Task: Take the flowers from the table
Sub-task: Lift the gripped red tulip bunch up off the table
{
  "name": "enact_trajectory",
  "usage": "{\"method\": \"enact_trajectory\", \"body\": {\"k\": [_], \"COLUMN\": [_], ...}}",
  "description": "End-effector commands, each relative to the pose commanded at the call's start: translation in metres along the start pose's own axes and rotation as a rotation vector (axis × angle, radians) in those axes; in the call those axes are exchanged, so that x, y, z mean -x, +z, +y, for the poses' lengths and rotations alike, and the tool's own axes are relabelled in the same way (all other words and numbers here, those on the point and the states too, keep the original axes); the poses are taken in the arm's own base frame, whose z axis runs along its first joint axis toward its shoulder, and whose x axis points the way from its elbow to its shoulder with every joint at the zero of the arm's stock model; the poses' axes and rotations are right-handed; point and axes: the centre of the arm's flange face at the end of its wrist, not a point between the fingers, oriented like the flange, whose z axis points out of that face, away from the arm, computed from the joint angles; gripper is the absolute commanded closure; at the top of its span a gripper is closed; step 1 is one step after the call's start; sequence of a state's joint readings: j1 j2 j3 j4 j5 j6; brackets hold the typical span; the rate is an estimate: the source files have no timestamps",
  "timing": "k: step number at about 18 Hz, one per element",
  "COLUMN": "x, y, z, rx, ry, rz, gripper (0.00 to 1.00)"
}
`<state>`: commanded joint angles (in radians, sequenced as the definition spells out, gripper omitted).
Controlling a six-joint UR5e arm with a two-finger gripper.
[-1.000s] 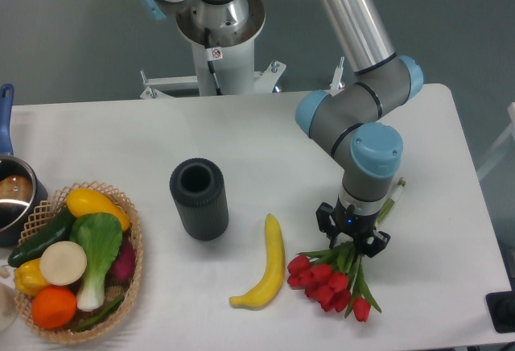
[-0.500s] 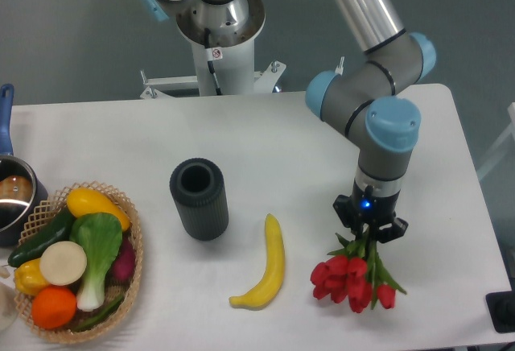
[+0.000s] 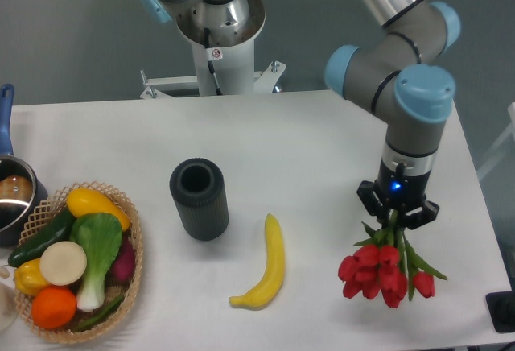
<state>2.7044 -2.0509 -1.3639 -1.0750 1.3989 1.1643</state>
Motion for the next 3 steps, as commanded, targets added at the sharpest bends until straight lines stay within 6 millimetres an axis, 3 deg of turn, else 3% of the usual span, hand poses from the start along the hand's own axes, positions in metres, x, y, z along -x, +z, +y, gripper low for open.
{"method": "enact_trajectory", "body": {"k": [3], "x": [0.0029], "y": [-0.0098], "z": [0.0004], "rx": [0.050], "ry": [0.002], "rz": [-0.018], "gripper": [1.00]}}
